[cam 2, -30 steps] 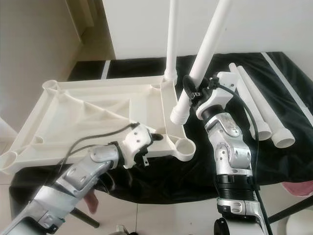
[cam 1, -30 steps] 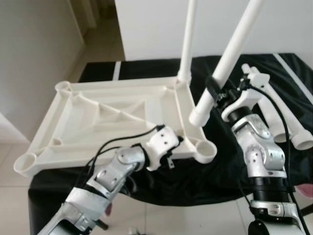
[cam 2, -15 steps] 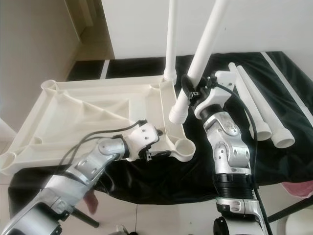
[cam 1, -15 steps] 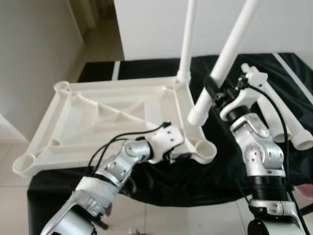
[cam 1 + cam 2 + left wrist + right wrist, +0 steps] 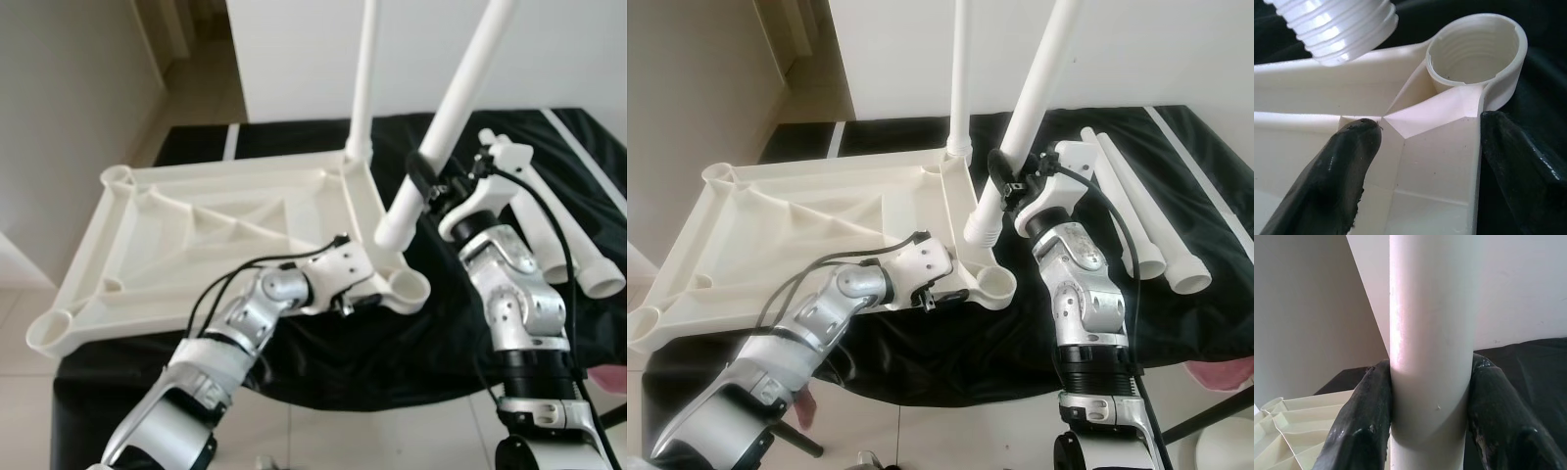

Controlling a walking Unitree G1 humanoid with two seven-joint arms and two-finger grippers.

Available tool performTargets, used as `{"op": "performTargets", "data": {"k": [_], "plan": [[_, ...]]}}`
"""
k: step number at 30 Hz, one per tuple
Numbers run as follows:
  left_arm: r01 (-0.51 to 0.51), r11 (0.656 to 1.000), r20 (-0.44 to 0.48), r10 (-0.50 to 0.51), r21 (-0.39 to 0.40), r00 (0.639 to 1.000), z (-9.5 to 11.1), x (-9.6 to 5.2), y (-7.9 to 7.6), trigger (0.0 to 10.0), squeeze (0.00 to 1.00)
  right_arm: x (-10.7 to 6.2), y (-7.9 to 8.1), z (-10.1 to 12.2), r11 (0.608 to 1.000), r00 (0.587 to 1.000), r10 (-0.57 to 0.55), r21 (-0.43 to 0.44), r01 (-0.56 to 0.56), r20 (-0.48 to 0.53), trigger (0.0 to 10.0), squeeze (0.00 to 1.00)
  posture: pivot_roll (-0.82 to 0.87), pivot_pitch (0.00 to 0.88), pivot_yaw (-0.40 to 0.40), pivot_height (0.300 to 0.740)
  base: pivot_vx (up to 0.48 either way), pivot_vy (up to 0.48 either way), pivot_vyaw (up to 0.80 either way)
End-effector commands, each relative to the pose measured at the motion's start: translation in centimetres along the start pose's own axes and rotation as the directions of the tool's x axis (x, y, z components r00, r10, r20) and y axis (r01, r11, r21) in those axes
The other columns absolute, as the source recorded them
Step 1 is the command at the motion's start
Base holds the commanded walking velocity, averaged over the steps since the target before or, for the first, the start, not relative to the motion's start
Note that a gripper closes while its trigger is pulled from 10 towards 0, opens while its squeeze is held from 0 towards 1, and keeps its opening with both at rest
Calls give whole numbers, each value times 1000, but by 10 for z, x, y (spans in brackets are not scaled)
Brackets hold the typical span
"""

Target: Building children table

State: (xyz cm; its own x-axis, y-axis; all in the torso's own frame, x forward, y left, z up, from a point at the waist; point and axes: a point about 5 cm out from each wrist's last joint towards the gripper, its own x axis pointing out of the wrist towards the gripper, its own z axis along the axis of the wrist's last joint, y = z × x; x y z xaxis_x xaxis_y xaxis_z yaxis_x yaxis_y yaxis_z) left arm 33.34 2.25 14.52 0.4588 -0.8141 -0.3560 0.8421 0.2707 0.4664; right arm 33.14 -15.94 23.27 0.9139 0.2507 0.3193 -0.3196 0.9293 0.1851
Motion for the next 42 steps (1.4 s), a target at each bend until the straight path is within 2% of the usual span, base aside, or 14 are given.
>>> {"op": "performTargets", "data": {"k": [1,3,6,7,17,21,22,24,26,31,34,36,38,42], "plan": [[-559,829,-61,560,32,827,-12,-11,30,10000,0,3,3,5,1000,1000,8,-4,-8,29,10000,0,-34,24,24,740,0,0,0],[-609,789,-68,614,85,786,-10,-10,36,10000,0,2,3,4,1000,1000,10,-6,-9,27,10000,0,-38,20,27,740,0,0,0],[-627,772,-69,634,104,770,-9,-9,38,10000,0,2,3,4,1000,1000,10,-7,-10,26,10000,0,-38,20,27,740,0,0,0],[-661,738,-64,672,132,738,-7,-9,41,10000,0,2,3,4,1000,1000,10,-10,-9,24,10000,0,-40,19,30,740,0,0,0],[-689,712,-58,700,134,712,-6,-6,39,10000,0,-3,2,-1,1000,1000,2,-20,-2,13,10000,0,-47,15,38,740,0,0,0],[-683,719,-56,693,133,719,-6,-6,38,10000,0,-4,2,-1,1000,1000,1,-22,-1,13,10000,0,-46,15,36,740,0,0,0],[-651,753,-52,657,93,752,-5,-4,35,10000,0,-6,2,-1,1000,1000,0,-31,1,15,10000,0,-45,15,36,740,0,0,0],[-512,857,4,514,-61,858,0,-3,23,10000,0,-14,2,-1,999,1000,-12,-49,13,28,10000,0,-42,16,33,740,0,0,0],[-417,894,55,430,-161,901,2,-5,15,10000,0,-21,2,-3,998,999,-24,-54,26,30,10000,0,-43,17,33,740,0,0,0],[-396,898,90,418,-193,904,3,-9,12,10000,0,-27,2,-6,998,999,-35,-51,36,19,10000,0,-46,17,32,740,0,0,0],[-301,926,178,343,-226,922,7,-14,0,10000,0,-33,3,-8,998,999,-44,-48,44,10,10000,0,-48,15,31,740,0,0,0],[-261,942,215,305,-209,928,10,-16,-5,10000,0,-35,4,-9,998,999,-43,-48,43,8,10000,0,-47,16,29,740,0,0,0],[-159,963,266,215,-217,940,12,-19,-17,10000,0,-38,5,-10,998,999,-38,-50,38,2,10000,0,-45,15,28,740,0,0,0],[-49,968,302,124,-245,945,12,-24,-29,10000,0,-43,6,-11,998,999,-38,-52,38,-4,10000,0,-42,13,24,740,0,0,0]]}}
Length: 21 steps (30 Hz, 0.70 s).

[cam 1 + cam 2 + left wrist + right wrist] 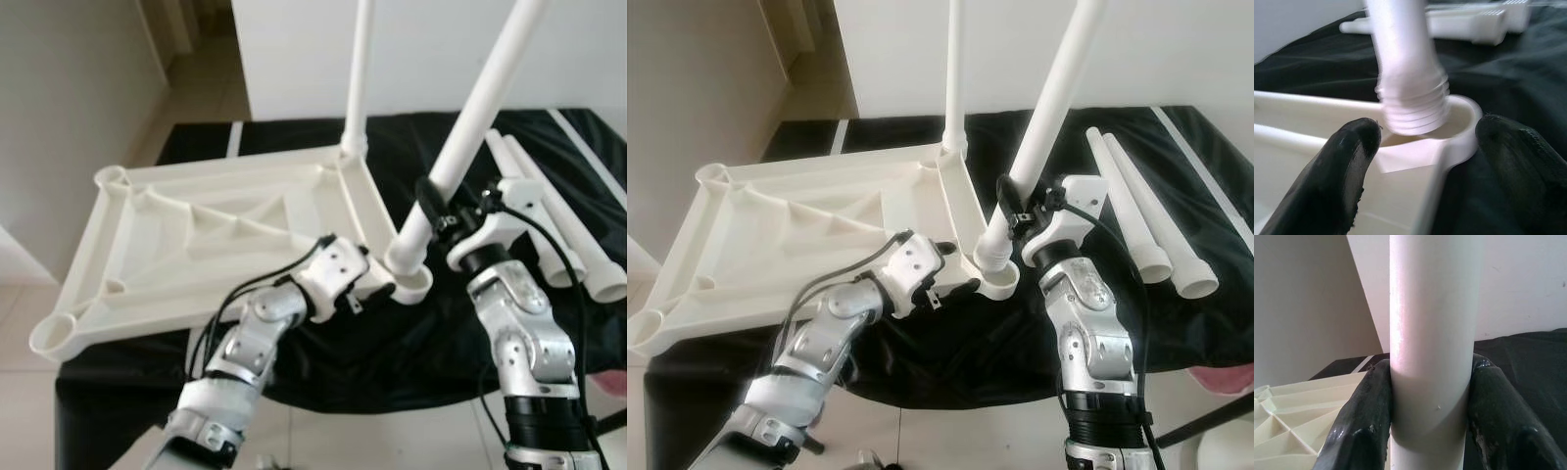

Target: Building children table

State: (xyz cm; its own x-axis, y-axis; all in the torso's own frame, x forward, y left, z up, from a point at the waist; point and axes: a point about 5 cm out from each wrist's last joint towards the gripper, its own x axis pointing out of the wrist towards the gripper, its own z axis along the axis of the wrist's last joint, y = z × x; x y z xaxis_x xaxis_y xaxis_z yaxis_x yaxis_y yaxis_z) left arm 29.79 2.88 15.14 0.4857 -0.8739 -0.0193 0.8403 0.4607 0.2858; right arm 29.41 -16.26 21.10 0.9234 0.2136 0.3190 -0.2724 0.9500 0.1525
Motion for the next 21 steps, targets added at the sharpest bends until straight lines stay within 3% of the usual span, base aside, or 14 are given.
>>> {"op": "performTargets", "data": {"k": [1,11,16,21], "plan": [[59,998,-1,-59,-32,998,0,-3,-6,10000,0,-4,1,-2,1000,1000,0,-6,0,-15,10000,0,-42,13,24,740,0,0,0],[100,995,-12,-100,-30,995,2,-11,-13,10000,0,-21,-8,-9,997,997,2,-83,-8,-72,10000,0,-43,9,26,740,0,0,0],[100,995,-13,-101,-26,995,3,-12,-13,10000,0,-23,-13,-10,995,997,-5,-96,-3,-83,10000,0,-44,10,27,740,0,0,0],[105,994,-23,-106,-33,994,5,-14,-13,10000,0,-21,-13,-14,986,997,14,-167,-27,-78,10000,0,-44,13,30,740,0,0,0]]}}
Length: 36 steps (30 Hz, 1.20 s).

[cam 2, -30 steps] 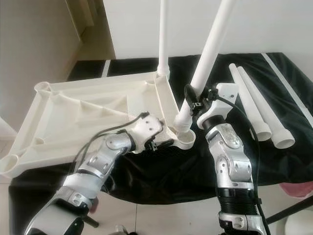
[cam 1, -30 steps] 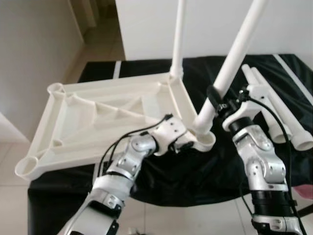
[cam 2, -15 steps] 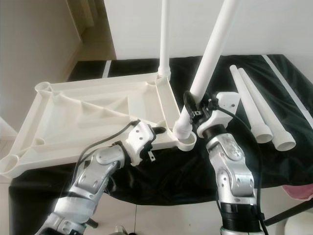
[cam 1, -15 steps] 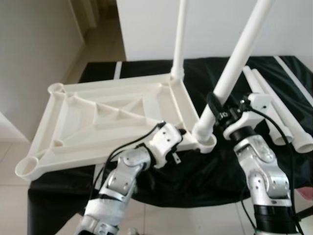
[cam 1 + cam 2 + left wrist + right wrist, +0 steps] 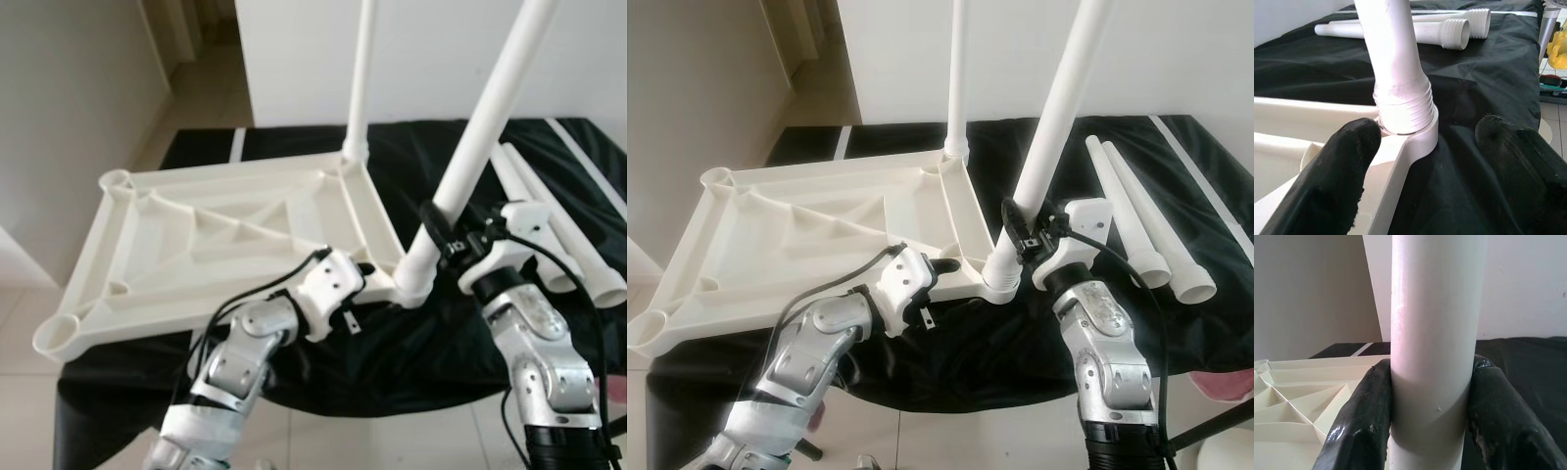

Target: Building children table

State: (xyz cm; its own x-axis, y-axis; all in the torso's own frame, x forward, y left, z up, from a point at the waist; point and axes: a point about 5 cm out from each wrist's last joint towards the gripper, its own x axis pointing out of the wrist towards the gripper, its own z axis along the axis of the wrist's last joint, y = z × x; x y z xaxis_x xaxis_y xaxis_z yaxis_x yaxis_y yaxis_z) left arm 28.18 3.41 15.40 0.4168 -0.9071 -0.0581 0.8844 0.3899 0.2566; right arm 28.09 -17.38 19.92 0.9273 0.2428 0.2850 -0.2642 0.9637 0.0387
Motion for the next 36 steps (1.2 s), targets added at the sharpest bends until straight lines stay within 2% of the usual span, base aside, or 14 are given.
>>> {"op": "performTargets", "data": {"k": [1,3,7,11,21,29,36], "plan": [[21,1000,-8,-21,-5,1000,0,-2,-3,10000,0,-3,-3,-9,998,999,-3,-56,1,-40,10000,0,-44,13,30,740,0,0,0],[18,1000,-6,-18,-6,1000,1,-2,-2,10000,0,-3,4,-11,992,998,48,-112,-51,-32,10000,0,-44,13,30,740,0,0,0],[17,1000,-5,-17,-6,1000,1,-2,-2,10000,0,-3,5,-11,990,998,61,-124,-64,-31,10000,0,-44,13,30,740,0,0,0],[-12,1000,-6,12,-13,1000,4,-5,3,10000,0,-15,18,-16,973,984,174,-148,-176,-27,10000,0,-37,34,20,740,0,0,0],[-20,1000,-13,20,-19,1000,4,-7,4,10000,0,-29,15,-23,971,981,195,-139,-192,7,10000,0,-39,46,23,740,0,0,0],[-26,999,-12,26,-21,1000,6,-7,6,10000,0,-33,20,-27,939,967,255,-239,-247,5,10000,0,-42,53,26,740,0,0,0],[-32,999,-11,31,-22,999,7,-7,7,10000,0,-35,19,-33,957,970,243,-169,-235,25,10000,0,-39,55,26,740,0,0,0]]}}
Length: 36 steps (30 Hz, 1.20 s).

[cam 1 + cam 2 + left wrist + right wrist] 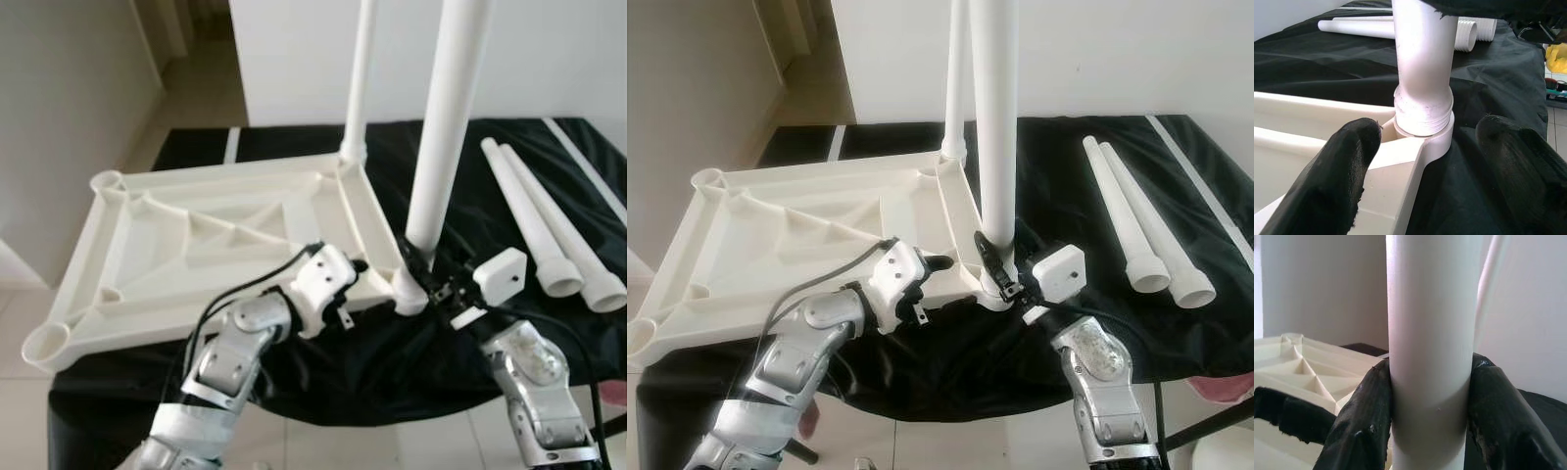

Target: Building children table

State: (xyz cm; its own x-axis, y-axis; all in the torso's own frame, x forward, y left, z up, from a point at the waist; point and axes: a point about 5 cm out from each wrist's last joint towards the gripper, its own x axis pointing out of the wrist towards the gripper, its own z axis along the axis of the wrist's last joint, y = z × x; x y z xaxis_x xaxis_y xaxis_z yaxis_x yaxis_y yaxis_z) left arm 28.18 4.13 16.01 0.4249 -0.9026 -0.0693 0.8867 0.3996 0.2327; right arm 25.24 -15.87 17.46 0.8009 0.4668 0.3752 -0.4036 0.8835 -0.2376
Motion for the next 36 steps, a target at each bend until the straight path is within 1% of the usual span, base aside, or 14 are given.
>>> {"op": "performTargets", "data": {"k": [1,4,5,7,8,11,15,21,25,28,29,30,33,36], "plan": [[-26,1000,3,26,2,1000,3,-1,3,10000,0,-8,3,-17,998,997,0,56,4,-74,10000,0,-38,56,26,740,0,0,0],[-28,1000,2,28,2,1000,3,-1,3,10000,0,-7,5,-20,997,997,-5,72,10,-81,10000,0,-37,56,26,740,0,0,0],[-29,1000,2,29,2,1000,3,-1,4,10000,0,-6,6,-22,996,996,-12,91,20,-85,10000,0,-34,57,26,740,0,0,0],[-29,1000,2,29,2,1000,3,-1,4,10000,0,-6,6,-22,996,996,-12,91,20,-85,10000,0,-34,57,26,740,0,0,0],[-30,1000,2,30,3,1000,4,-1,4,10000,0,-5,7,-22,994,996,-17,104,26,-86,10000,0,-34,57,26,740,0,0,0],[-31,1000,2,31,3,1000,4,-2,4,10000,0,-1,5,-27,976,993,-54,203,76,-109,10000,0,-32,60,28,740,0,0,0],[-32,999,1,32,3,999,4,-2,4,10000,0,0,3,-31,969,989,-65,230,94,-130,10000,0,-30,60,27,740,0,0,0],[-34,999,1,34,1,999,5,-3,5,10000,0,0,4,-33,971,990,-59,221,87,-132,10000,0,-29,60,27,740,0,0,0],[-38,999,2,38,0,999,5,-3,5,10000,0,-4,5,-32,973,991,-56,215,81,-119,10000,0,-26,59,25,740,0,0,0],[-40,999,1,40,-1,999,5,-3,5,10000,0,-7,5,-32,980,993,-45,185,65,-113,10000,0,-27,60,25,740,0,0,0],[-39,999,1,39,-2,999,5,-3,5,10000,0,-9,6,-32,990,993,-20,133,36,-120,10000,0,-30,61,27,740,0,0,0],[-39,999,1,39,-2,999,5,-3,5,10000,0,-9,6,-32,990,993,-20,133,36,-120,10000,0,-30,61,27,740,0,0,0],[-35,999,1,35,-1,999,5,-3,5,10000,0,-10,8,-31,998,992,23,66,-15,-123,10000,0,-33,62,29,740,0,0,0],[-33,999,1,33,-1,999,5,-3,4,10000,0,-10,8,-31,998,991,36,53,-29,-127,10000,0,-33,62,29,740,0,0,0]]}}
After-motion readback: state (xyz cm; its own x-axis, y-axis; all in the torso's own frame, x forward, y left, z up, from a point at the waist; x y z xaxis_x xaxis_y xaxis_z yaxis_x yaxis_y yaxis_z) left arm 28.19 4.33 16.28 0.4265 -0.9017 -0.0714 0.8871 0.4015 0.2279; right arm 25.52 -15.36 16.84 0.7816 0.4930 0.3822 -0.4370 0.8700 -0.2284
